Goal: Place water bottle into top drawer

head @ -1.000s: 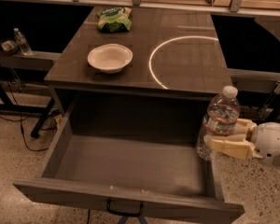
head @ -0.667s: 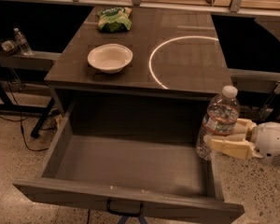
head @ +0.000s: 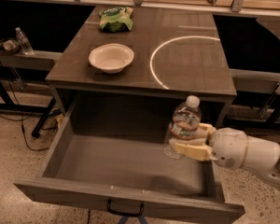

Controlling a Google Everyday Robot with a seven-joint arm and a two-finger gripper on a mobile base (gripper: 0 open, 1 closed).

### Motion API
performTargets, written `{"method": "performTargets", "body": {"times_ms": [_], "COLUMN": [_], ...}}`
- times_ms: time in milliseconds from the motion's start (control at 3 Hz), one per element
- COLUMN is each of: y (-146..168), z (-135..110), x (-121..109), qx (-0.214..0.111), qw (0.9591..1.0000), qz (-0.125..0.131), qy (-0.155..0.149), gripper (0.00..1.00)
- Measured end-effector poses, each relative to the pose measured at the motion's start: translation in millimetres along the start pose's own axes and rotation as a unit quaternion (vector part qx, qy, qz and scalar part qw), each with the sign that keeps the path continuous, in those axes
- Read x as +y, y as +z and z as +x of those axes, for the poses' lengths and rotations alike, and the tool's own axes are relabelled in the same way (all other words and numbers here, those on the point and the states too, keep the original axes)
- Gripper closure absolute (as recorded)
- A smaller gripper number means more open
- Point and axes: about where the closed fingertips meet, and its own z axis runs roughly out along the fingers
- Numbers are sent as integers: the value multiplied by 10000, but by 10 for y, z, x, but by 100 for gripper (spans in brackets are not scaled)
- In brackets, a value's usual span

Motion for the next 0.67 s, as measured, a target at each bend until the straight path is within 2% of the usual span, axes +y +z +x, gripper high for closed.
{"method": "performTargets", "body": {"times_ms": [333, 667], "y": [391, 616], "z": [148, 250], "x": [75, 124], "qx": [-263, -402], "qw": [9995, 9988], "qz": [-190, -269], "qy": [-38, -89], "gripper": [100, 100]}}
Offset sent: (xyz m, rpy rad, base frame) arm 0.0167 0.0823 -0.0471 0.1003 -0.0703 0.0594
